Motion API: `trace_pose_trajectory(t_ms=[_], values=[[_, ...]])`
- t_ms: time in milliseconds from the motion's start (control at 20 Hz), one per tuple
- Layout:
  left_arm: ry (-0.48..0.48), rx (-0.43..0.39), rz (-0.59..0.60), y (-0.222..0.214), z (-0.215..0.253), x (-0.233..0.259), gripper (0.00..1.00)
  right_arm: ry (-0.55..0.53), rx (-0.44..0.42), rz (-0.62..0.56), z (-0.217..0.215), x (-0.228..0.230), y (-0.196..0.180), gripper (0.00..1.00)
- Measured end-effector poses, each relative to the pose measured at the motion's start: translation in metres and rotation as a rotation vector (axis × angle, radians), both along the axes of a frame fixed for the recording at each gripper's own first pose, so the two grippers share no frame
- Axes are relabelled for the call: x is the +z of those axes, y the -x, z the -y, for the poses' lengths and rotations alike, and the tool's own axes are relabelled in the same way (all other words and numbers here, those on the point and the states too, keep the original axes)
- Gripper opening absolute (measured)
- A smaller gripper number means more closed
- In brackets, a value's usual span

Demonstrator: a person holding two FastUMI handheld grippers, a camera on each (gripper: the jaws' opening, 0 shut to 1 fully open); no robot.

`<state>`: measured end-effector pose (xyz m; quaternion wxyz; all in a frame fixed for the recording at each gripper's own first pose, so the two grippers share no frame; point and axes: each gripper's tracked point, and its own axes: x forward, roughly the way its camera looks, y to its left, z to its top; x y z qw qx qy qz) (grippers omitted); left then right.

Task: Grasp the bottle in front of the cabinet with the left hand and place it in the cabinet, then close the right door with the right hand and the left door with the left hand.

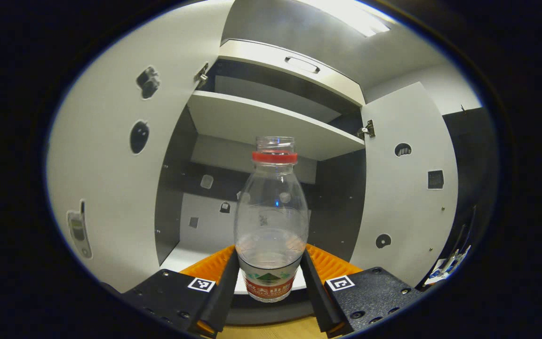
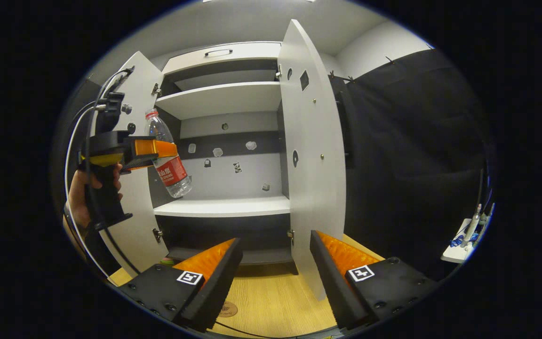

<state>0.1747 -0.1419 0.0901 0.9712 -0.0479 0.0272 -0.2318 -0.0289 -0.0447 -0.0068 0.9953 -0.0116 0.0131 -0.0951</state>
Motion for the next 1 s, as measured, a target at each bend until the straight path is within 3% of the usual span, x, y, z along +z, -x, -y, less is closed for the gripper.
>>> trace_pose_trajectory(t_ms=[150,350,600,1000], values=[[-0.055,-0.043,-0.052,-0.049,0.033,-0.009,0.71,0.015,-0.020,0.017,0.010,0.006,0.011,0.96],[-0.166,0.018,-0.150,-0.113,0.052,-0.052,0.71,0.013,-0.032,0.028,0.025,0.010,0.022,0.96],[-0.243,0.073,-0.299,-0.147,0.063,-0.118,0.72,0.014,-0.107,0.029,0.055,0.010,0.040,0.96],[-0.248,0.099,-0.329,-0.157,0.073,-0.141,0.74,-0.003,-0.191,0.010,0.095,0.005,0.055,0.97]])
